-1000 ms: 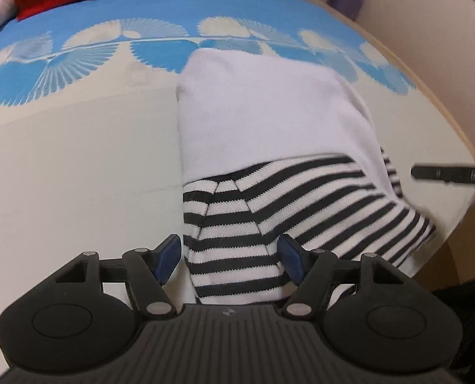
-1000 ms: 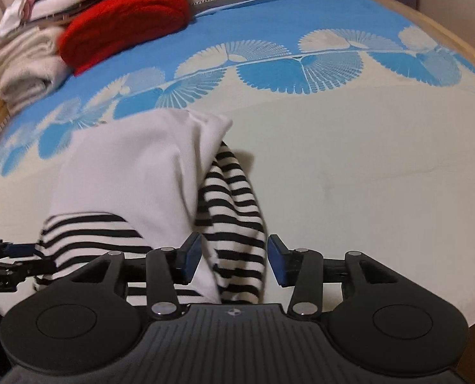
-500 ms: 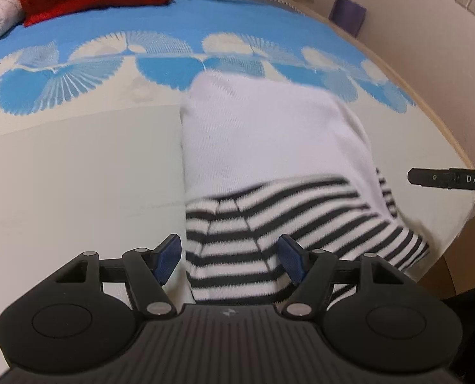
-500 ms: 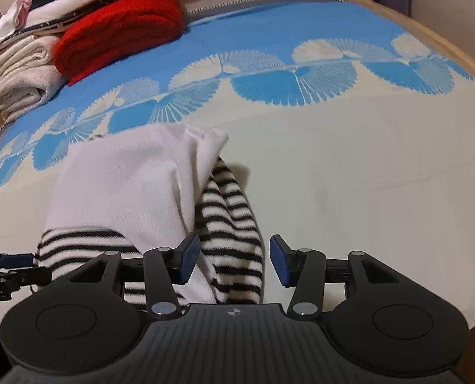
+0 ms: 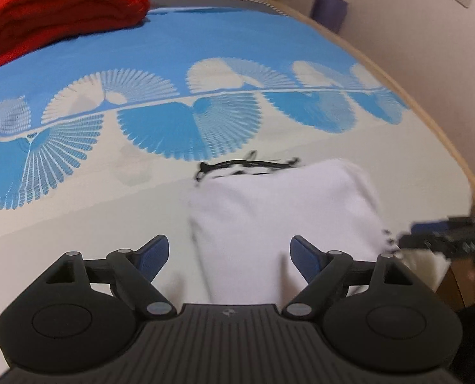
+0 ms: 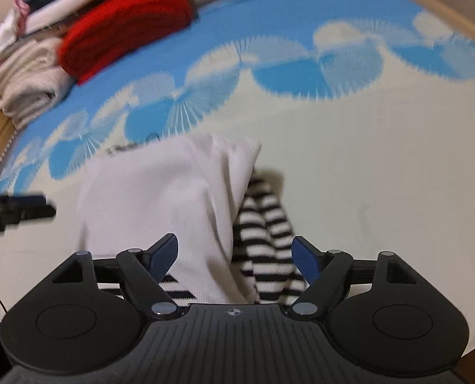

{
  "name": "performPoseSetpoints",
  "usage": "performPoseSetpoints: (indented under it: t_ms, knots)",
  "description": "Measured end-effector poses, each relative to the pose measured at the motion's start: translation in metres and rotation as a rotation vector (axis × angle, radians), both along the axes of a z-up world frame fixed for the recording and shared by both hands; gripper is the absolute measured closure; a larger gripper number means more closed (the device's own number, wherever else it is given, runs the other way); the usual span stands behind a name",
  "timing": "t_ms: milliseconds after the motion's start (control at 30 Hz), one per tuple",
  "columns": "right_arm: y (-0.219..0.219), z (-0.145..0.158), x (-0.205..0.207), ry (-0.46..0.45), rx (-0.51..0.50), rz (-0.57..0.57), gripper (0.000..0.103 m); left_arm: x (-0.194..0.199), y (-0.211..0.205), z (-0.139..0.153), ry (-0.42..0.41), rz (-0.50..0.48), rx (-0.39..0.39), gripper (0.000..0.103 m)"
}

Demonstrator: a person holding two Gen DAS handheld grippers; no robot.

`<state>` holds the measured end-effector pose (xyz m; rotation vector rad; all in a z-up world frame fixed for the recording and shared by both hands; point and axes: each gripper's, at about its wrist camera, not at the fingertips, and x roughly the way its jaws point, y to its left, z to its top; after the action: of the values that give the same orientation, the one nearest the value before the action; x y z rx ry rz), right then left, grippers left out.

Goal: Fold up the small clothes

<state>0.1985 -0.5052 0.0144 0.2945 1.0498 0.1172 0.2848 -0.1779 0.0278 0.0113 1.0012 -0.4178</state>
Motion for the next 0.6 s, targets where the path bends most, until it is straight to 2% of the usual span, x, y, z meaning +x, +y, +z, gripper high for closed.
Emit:
performPoseSetpoints:
  t_ms: [33, 133, 200, 400, 533, 600]
  knots:
    - [0.004, -0.005, 0.002, 0.020, -0.002, 0.001, 0.024, 0.005, 0.005, -0.010, 0.023, 0.008, -0.020, 0.016]
    - [0.013, -0.016, 0.006, 0.081, -0.026, 0.025, 0.024, 0.026, 0.016, -0.047, 0.228, 0.073, -0.111, 0.013]
    - [0.016, -0.024, 0.011, 0.117, -0.043, 0.030, 0.024, 0.034, 0.017, -0.057, 0.286, 0.125, -0.180, 0.010]
    - [0.014, -0.041, 0.017, 0.197, -0.053, 0.001, 0.024, 0.047, 0.002, -0.083, 0.391, 0.170, -0.272, 0.007]
    - [0.010, -0.046, 0.019, 0.214, -0.031, -0.033, 0.026, 0.051, -0.008, -0.093, 0.405, 0.190, -0.309, 0.006]
    - [0.014, -0.049, 0.020, 0.222, -0.027, -0.047, 0.032, 0.053, -0.014, -0.096, 0.393, 0.192, -0.302, 0.006]
